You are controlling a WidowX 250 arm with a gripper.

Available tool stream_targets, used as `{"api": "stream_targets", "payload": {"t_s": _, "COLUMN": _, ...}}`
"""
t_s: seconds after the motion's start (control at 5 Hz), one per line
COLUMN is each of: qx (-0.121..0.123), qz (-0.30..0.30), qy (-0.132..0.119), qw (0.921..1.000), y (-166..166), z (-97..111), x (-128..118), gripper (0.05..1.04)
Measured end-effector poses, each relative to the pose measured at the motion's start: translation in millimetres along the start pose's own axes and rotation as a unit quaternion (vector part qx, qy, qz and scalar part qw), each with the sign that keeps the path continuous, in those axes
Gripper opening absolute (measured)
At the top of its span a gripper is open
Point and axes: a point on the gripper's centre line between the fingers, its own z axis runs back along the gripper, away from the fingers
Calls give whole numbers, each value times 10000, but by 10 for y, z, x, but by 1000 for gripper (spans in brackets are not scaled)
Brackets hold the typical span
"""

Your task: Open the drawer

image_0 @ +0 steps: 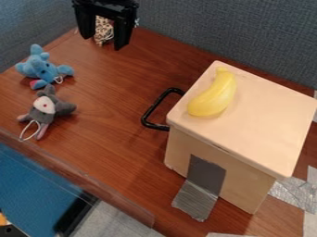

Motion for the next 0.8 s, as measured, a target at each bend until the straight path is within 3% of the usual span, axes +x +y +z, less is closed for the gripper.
{"api": "stream_targets", "payload": {"t_s": 0.2, "qx": -51, "qz": -31, "qy": 153, "qw": 9999, "y": -14, "z": -119, "x": -23, "gripper": 999}}
{"api": "stream_targets", "payload": {"t_s": 0.6, "qx": -444, "qz": -386, "qy": -111, "qw": 9982, "y": -418, "z": -420, "x": -39, "gripper": 999}}
{"api": "stream_targets", "payload": {"t_s": 0.8, "qx": -455, "qz": -553, "qy": -284, "qw": 9970, "y": -607, "z": -540, "x": -37, "gripper": 999}}
